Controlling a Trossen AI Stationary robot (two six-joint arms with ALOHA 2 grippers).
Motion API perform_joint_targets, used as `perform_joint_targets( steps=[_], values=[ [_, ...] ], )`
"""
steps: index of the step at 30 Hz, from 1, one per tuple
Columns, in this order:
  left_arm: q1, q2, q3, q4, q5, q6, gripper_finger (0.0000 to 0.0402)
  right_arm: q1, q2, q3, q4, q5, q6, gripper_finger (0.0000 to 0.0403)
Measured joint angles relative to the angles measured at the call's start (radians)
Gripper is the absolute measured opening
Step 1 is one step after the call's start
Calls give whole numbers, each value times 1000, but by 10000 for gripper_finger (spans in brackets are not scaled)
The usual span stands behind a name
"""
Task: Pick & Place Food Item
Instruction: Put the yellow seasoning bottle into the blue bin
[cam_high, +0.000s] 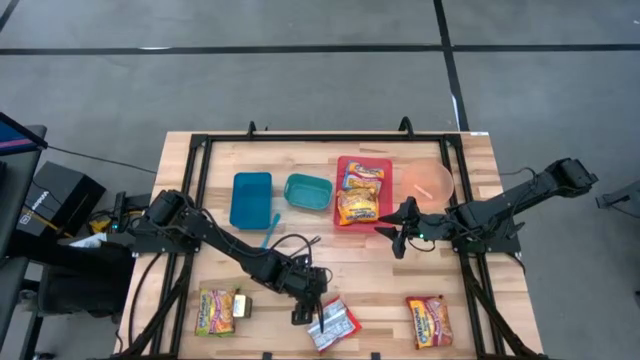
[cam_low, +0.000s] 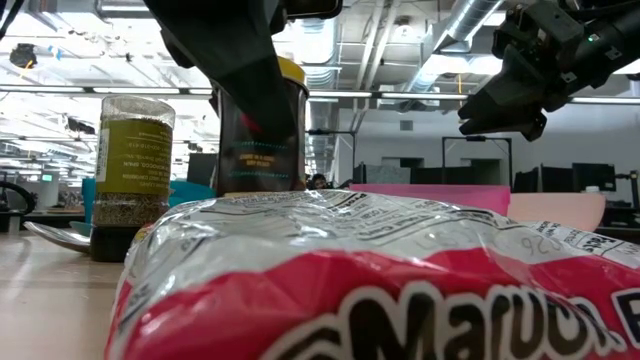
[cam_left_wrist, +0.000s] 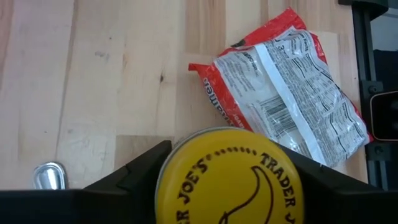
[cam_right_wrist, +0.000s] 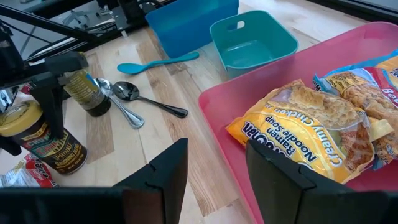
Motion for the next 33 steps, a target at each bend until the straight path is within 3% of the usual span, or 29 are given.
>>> perform_joint_targets(
  steps=[33],
  values=[
    [0, 0, 0, -1, 8, -1, 220, 0, 0, 0, 0, 0, 0, 156]
  ],
)
